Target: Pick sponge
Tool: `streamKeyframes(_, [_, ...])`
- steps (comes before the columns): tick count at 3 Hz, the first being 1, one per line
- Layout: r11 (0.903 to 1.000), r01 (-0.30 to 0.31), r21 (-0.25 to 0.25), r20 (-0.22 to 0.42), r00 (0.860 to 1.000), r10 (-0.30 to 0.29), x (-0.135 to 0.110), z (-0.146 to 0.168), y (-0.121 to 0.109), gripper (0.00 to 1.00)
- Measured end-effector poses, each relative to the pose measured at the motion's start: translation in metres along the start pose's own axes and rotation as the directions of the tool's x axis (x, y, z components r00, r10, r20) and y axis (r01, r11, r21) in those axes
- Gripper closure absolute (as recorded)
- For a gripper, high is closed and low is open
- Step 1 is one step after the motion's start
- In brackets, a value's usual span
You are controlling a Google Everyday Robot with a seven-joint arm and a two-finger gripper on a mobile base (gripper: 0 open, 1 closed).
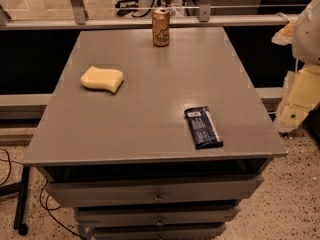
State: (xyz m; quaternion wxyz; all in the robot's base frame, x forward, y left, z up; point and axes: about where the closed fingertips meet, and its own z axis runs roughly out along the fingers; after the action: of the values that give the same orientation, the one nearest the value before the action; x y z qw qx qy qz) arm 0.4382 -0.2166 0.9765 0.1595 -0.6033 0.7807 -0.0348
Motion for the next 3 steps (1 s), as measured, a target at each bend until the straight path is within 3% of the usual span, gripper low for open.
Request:
streamKeyframes(2, [1.0,0.008,-0.001,0.038,0.999,-0.008,-0.014,0.011,-0.001,0.0])
streamKeyframes(3, [0.9986,0.037,-0.038,0.152,0.988,-0.03,-0.062,0.05,-0.004,0.0])
